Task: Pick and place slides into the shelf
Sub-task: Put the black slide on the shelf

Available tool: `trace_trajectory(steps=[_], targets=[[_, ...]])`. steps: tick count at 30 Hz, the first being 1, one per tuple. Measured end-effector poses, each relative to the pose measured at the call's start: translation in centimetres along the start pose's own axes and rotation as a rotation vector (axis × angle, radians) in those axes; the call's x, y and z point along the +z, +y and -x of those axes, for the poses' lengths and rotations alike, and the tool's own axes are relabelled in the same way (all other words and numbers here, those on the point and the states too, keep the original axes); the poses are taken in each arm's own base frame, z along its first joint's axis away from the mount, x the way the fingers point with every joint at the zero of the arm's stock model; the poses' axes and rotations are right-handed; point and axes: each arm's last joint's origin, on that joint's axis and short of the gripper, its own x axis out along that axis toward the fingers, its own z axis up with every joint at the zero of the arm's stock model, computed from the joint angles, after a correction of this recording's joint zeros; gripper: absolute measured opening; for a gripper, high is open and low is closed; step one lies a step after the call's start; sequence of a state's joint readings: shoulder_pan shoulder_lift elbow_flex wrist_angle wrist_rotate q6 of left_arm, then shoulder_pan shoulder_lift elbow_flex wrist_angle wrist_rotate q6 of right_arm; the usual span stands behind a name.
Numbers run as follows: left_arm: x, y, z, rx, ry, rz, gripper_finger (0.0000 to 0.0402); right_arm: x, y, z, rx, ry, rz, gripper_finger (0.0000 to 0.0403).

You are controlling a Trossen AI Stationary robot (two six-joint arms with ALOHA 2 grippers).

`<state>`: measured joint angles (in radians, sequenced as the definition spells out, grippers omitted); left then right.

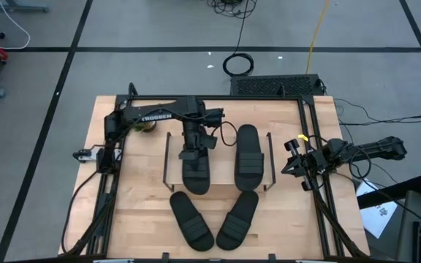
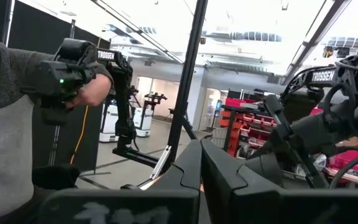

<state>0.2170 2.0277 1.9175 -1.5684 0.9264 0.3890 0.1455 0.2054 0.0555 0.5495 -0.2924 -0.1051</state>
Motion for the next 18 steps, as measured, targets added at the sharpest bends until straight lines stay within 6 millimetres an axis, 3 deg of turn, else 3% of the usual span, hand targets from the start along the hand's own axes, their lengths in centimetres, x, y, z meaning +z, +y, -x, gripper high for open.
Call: trace_trajectory(steps=[10,18], targets=[[-0.02,0.34,0.08,0.043,0.007,-0.029,0.001,0.0,0.0,0.0,-0.001,0.0,-0.001,0.0],[0.28,0.75,0.08,0.155,0.018,-0.044,0.0066,0.0,0.0,0.0,-0.001,0.0,-0.006,0.0]])
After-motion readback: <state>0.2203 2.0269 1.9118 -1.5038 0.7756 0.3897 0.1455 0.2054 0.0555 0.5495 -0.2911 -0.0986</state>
